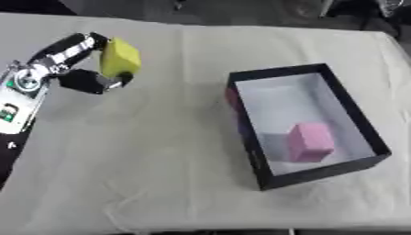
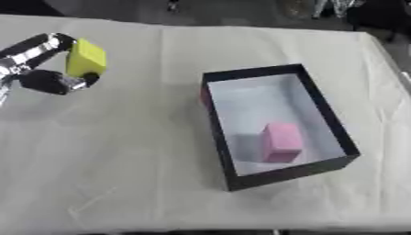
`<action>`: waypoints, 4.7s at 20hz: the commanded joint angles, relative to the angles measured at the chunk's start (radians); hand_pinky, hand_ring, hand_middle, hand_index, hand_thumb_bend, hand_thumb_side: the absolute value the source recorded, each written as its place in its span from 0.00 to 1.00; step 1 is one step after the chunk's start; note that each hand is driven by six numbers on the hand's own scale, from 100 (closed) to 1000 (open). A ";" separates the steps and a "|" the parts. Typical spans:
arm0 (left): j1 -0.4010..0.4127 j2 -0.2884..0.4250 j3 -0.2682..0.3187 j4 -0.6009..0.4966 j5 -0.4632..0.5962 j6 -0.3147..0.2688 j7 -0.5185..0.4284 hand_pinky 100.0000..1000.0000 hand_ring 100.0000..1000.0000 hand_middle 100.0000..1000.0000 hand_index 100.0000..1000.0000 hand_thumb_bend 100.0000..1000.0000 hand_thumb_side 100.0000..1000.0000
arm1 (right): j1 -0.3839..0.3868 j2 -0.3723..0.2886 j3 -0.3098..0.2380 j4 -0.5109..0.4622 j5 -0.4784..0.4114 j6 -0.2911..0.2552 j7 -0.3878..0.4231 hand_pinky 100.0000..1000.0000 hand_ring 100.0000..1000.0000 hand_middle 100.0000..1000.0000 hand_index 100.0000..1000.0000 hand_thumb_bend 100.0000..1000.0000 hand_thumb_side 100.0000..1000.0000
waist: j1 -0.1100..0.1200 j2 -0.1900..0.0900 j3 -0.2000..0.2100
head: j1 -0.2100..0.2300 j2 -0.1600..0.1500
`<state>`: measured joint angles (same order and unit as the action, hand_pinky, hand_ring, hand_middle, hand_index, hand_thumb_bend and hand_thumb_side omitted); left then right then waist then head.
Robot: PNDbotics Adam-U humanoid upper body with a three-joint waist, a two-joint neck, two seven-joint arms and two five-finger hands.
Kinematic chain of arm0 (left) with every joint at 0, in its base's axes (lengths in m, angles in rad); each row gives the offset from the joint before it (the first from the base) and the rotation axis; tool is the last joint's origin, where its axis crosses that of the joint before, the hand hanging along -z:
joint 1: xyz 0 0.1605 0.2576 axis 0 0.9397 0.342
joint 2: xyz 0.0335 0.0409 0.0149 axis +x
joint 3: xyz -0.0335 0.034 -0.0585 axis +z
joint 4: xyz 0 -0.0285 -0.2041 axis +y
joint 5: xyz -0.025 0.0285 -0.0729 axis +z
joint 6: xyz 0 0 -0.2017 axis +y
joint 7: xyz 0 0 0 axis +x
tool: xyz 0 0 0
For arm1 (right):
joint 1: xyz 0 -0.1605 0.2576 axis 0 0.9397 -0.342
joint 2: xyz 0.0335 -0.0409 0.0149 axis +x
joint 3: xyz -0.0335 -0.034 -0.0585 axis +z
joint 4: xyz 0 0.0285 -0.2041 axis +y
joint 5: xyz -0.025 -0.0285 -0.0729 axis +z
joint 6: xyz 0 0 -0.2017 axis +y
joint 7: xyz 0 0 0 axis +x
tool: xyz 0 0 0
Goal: Pick up the objects with one hand, pass them to the other hand, and then place them into the box on the other side of the table.
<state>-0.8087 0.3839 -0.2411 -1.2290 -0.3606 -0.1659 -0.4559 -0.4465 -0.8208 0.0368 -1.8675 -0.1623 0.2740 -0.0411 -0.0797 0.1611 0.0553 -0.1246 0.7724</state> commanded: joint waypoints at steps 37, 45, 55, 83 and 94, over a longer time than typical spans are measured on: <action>-0.037 -0.171 -0.039 -0.028 -0.165 -0.195 0.149 0.89 0.67 0.51 0.42 0.00 0.42 | -0.159 0.110 0.199 0.057 0.269 0.011 0.281 0.79 0.93 0.92 0.94 0.00 0.15 | -0.032 -0.009 0.020 | -0.087 -0.002; -0.045 -0.203 -0.031 -0.010 -0.194 -0.207 0.157 0.88 0.67 0.50 0.42 0.00 0.42 | -0.187 0.125 0.221 0.034 0.294 0.001 0.328 0.80 0.93 0.92 0.95 0.02 0.15 | -0.035 -0.005 0.019 | -0.086 -0.002; -0.056 -0.235 -0.020 0.013 -0.271 -0.246 0.194 0.87 0.67 0.51 0.42 0.00 0.37 | -0.223 0.139 0.249 0.008 0.307 -0.010 0.458 0.81 0.93 0.92 0.97 0.09 0.20 | -0.042 0.001 0.024 | -0.095 -0.002; -0.095 -0.328 -0.011 0.022 -0.451 -0.250 0.167 0.83 0.67 0.51 0.42 0.00 0.19 | -0.270 0.088 0.304 -0.013 0.286 0.004 0.583 0.82 0.91 0.89 0.94 0.12 0.34 | -0.054 0.011 0.021 | -0.120 -0.002; -0.104 -0.343 -0.007 0.043 -0.439 -0.177 0.166 0.86 0.65 0.49 0.40 0.00 0.30 | -0.279 0.067 0.314 0.037 0.256 -0.010 0.606 0.82 0.92 0.88 0.94 0.18 0.29 | -0.051 0.009 0.030 | -0.119 -0.002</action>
<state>-0.8879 0.0499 -0.2489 -1.1625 -0.8166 -0.3539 -0.2877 -0.7070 -0.7196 0.3601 -1.8311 0.0930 0.2688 0.5660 -0.1239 0.1768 0.0860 -0.2444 0.7724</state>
